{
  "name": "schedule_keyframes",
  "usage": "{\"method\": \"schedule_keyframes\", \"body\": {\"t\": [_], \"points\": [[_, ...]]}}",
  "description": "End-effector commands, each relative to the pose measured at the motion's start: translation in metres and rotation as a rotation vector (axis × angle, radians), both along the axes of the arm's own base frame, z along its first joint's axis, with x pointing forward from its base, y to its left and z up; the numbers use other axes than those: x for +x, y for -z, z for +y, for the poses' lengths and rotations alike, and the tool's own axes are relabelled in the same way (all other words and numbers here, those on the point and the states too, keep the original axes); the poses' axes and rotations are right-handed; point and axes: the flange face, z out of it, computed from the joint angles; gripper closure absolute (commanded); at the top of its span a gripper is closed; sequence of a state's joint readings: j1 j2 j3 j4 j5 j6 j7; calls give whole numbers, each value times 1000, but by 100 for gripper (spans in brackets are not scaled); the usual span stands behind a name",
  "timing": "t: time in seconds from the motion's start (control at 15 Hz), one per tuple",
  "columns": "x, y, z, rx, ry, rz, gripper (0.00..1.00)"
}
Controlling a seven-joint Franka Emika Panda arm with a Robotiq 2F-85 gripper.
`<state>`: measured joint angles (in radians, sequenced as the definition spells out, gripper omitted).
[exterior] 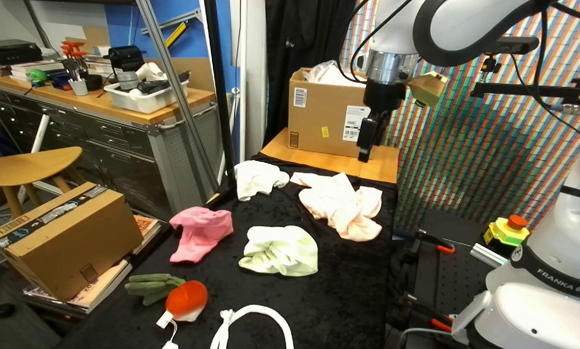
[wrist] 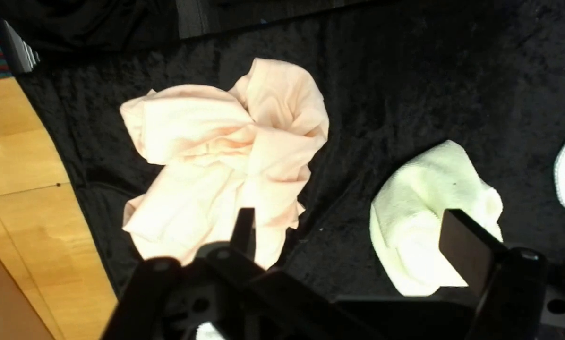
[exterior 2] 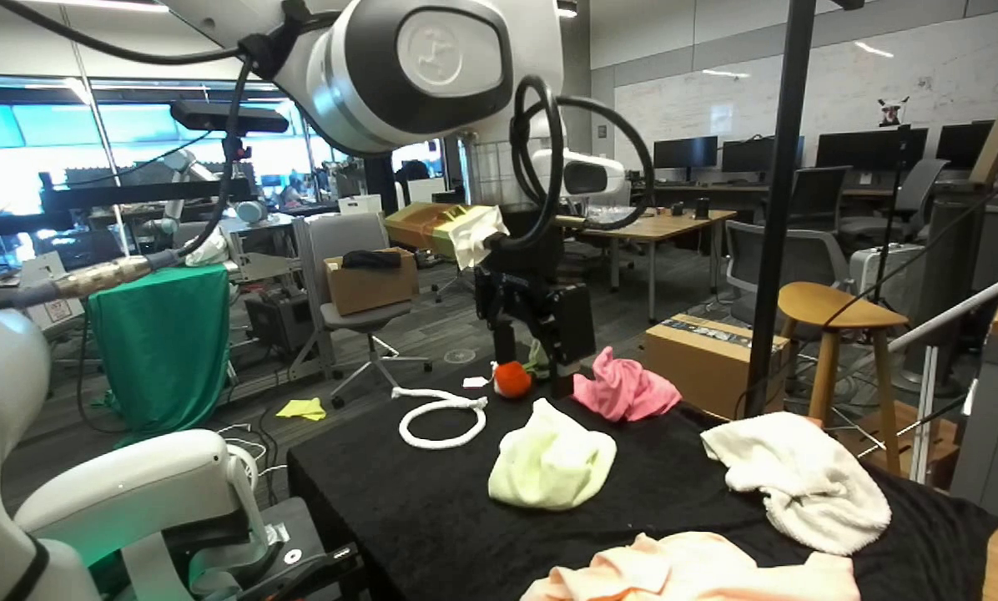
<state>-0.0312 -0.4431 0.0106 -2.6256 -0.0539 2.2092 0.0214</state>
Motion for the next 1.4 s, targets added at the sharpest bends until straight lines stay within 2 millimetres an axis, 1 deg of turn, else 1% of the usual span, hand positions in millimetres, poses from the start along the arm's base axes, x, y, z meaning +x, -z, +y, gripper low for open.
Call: {"method": "schedule_keyframes", "body": {"t": [0.0, 0.27, 0.47, 1.0, 1.2, 1.27, 1.33], "points": [[20, 23, 38, 11, -42, -21, 0], [37, 45, 80, 19, -72, -56, 0], [49, 56, 109, 29, -94, -74, 0], [93, 83, 205, 58, -168, -17, 0], [115, 105, 240, 90, -157, -4, 0], [118, 107, 248, 96, -159, 5, 0], [124, 118, 257, 96, -161, 17, 0]]}}
